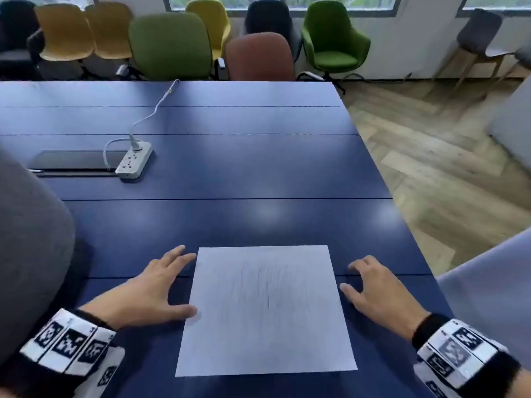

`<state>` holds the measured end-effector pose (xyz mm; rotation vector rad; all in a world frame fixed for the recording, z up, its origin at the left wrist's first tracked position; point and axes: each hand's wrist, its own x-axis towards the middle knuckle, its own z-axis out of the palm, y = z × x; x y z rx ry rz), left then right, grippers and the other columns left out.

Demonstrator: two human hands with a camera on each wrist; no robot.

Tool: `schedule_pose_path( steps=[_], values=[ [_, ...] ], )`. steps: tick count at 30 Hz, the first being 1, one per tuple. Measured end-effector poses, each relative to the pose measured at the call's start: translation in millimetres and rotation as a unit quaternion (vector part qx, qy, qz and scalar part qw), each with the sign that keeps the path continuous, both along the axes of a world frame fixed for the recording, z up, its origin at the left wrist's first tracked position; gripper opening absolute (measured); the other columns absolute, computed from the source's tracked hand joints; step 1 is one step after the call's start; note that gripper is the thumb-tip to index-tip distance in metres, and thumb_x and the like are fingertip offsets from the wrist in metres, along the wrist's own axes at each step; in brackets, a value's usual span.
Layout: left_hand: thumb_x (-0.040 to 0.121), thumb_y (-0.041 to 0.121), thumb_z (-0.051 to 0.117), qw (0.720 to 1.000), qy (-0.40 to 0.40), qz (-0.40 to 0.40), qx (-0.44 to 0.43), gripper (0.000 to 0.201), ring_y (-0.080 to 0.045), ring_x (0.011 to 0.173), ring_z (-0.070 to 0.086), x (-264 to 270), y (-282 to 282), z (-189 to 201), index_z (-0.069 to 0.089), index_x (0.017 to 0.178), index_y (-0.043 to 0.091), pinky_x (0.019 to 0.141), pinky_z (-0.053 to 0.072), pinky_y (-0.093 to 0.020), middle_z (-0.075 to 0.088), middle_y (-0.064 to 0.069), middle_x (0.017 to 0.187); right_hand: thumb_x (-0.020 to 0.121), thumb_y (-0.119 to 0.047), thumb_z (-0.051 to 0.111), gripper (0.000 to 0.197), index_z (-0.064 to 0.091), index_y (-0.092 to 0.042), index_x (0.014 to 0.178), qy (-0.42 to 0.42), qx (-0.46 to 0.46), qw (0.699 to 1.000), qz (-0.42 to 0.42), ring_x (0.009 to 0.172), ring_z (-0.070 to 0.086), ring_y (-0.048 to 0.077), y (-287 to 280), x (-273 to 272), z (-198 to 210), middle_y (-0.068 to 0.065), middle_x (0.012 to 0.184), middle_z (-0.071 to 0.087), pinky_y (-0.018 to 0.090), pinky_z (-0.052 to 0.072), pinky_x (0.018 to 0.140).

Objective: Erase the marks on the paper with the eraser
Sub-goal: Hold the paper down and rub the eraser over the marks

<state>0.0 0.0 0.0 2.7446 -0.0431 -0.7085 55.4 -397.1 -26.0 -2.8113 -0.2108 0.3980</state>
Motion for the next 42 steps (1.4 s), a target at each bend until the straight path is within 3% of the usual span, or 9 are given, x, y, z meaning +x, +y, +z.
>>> schedule_pose_path(
  steps=[5,9,14,16,19,21,28,33,42],
  values=[
    [0.072,0.068,0.066,1.0,-0.021,-0.003,0.015,0.105,-0.012,0.147,0.012,-3,3,-8,0.007,0.153,0.038,0.116,0.027,-0.039,-0.009,0.022,0.16,0.087,-0.034,0.063,0.024,0.062,-0.01,0.087,-0.028,-0.033,0.999,-0.005,0.085,0.058,0.018,2,-6,-16,-0.001,0.101,0.051,0.031,0.05,0.079],
    [0.076,0.062,0.07,0.999,-0.027,-0.011,0.022,0.102,-0.021,0.147,0.011,3,-3,-17,0.012,0.155,0.03,0.117,0.024,-0.043,-0.005,0.019,0.161,0.088,-0.027,0.064,0.016,0.06,-0.012,0.084,-0.03,-0.05,0.998,-0.008,0.082,0.056,0.019,8,-16,-7,0.001,0.1,0.05,0.027,0.043,0.072],
    [0.074,0.061,0.071,0.998,-0.02,-0.046,0.045,0.102,-0.018,0.147,0.005,10,-11,-28,0.014,0.154,0.031,0.118,0.015,-0.052,-0.003,0.023,0.16,0.082,-0.022,0.065,0.007,0.058,-0.023,0.084,-0.061,-0.001,0.998,0.019,0.078,0.062,0.018,35,-15,11,-0.005,0.087,0.065,0.036,0.054,0.073],
    [0.074,0.062,0.071,0.997,-0.023,-0.056,0.048,0.101,-0.019,0.146,0.006,8,-15,-30,0.016,0.153,0.031,0.117,0.014,-0.053,0.002,0.021,0.161,0.081,-0.02,0.071,0.013,0.059,-0.025,0.081,-0.054,0.05,0.996,0.056,0.072,0.064,0.013,56,-13,20,-0.008,0.082,0.068,0.03,0.054,0.068],
    [0.071,0.068,0.068,0.995,-0.04,-0.076,0.05,0.102,-0.019,0.141,0.013,9,-20,-36,0.018,0.152,0.03,0.114,0.021,-0.055,0.006,0.02,0.161,0.08,-0.012,0.075,0.01,0.066,-0.016,0.083,-0.032,0.127,0.985,0.114,0.06,0.06,0.008,92,-6,25,-0.005,0.077,0.066,0.009,0.043,0.051],
    [0.069,0.073,0.066,0.993,-0.051,-0.087,0.056,0.104,-0.019,0.137,0.018,9,-21,-42,0.018,0.151,0.032,0.109,0.027,-0.053,0.007,0.022,0.16,0.082,-0.008,0.071,0.008,0.068,-0.015,0.083,-0.037,0.142,0.979,0.139,0.06,0.056,0.006,116,5,21,-0.002,0.079,0.064,0.008,0.04,0.048],
    [0.059,0.083,0.064,0.987,-0.059,-0.112,0.096,0.118,-0.022,0.135,0.017,7,-18,-46,0.013,0.153,0.033,0.104,0.033,-0.05,0.002,0.023,0.16,0.087,-0.01,0.062,0.014,0.069,0.002,0.088,0.001,0.111,0.967,0.231,0.084,0.064,0.024,175,21,-4,0.01,0.09,0.072,0.034,0.052,0.076],
    [0.053,0.085,0.066,0.984,-0.061,-0.125,0.109,0.126,-0.024,0.136,0.017,5,-19,-45,0.009,0.153,0.034,0.101,0.034,-0.048,-0.001,0.022,0.16,0.089,-0.014,0.061,0.017,0.068,0.001,0.087,-0.023,0.106,0.959,0.263,0.086,0.06,0.026,194,29,-10,0.011,0.09,0.067,0.034,0.049,0.075],
    [0.053,0.089,0.062,0.98,-0.073,-0.139,0.122,0.128,-0.025,0.13,0.025,6,-20,-44,0.007,0.153,0.031,0.098,0.036,-0.048,0.001,0.019,0.161,0.088,-0.016,0.062,0.017,0.067,-0.001,0.081,-0.048,0.081,0.939,0.332,0.072,0.056,0.026,194,26,-12,0.008,0.083,0.059,0.034,0.047,0.069]
  ],
)
